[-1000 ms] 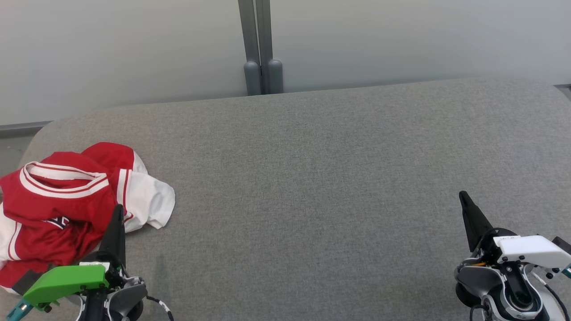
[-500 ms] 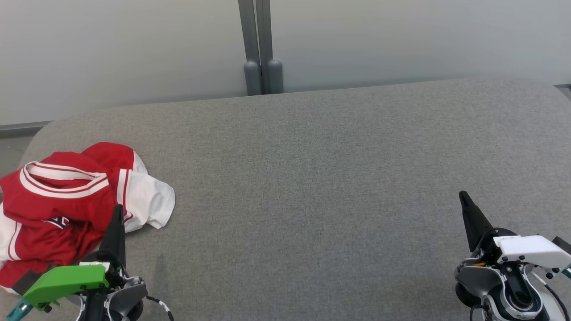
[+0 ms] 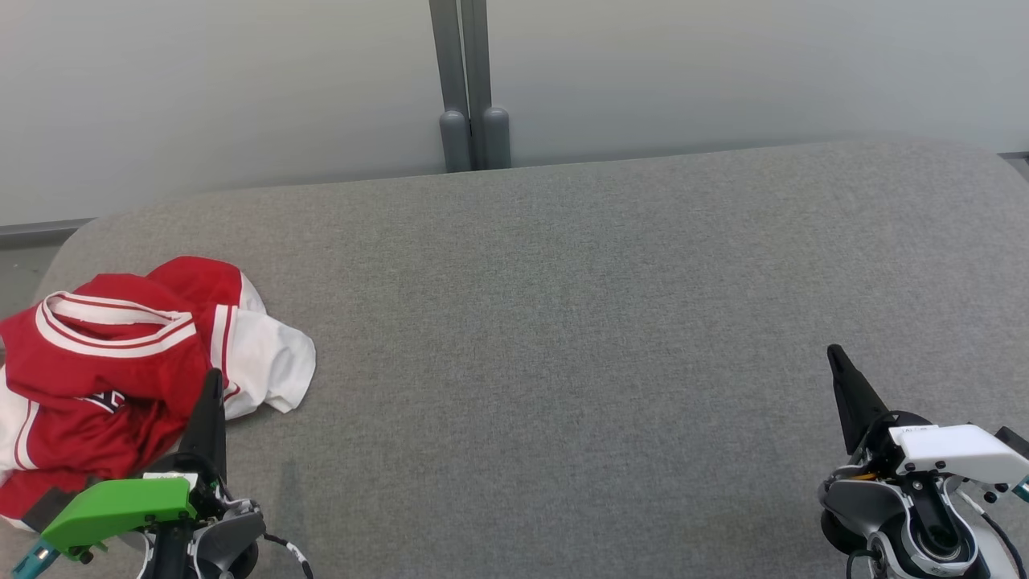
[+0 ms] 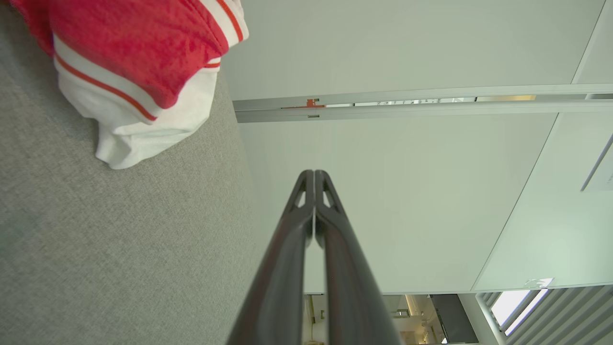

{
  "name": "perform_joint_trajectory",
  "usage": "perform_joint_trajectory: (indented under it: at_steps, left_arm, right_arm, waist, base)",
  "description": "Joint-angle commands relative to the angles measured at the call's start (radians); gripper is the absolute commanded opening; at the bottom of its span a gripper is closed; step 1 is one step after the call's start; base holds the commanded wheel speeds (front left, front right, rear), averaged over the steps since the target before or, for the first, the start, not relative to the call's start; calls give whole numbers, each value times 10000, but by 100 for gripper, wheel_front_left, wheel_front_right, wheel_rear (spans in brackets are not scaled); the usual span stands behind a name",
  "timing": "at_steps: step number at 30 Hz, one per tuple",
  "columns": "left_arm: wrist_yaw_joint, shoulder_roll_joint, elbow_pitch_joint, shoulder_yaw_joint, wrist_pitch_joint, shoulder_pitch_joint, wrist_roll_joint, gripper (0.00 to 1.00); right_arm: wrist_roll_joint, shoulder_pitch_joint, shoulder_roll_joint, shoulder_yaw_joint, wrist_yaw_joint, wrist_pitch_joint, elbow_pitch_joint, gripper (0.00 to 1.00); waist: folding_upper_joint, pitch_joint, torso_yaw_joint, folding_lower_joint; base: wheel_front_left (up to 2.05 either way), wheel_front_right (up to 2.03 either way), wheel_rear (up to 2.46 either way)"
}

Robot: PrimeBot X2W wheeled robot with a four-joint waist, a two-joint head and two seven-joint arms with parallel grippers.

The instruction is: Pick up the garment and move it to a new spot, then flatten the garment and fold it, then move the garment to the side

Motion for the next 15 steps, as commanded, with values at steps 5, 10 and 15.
perform_joint_trajectory:
  at_steps: [5, 10, 15]
  left_arm:
    - [-51, 2, -15, 19, 39, -111, 2, 0]
    - [-51, 2, -15, 19, 39, -111, 2, 0]
    - [2, -15, 97, -12, -17, 47, -1, 100]
  right_arm:
    - [75, 85, -16, 2, 9, 17, -41, 0]
    - [75, 85, -16, 2, 9, 17, -41, 0]
    - [-4, 30, 21, 7, 0, -7, 95, 100]
  waist:
    - [0, 0, 0, 0]
    - [0, 0, 0, 0]
    - [0, 0, 0, 0]
  base:
    - [0, 0, 0]
    - [0, 0, 0]
    - [0, 0, 0]
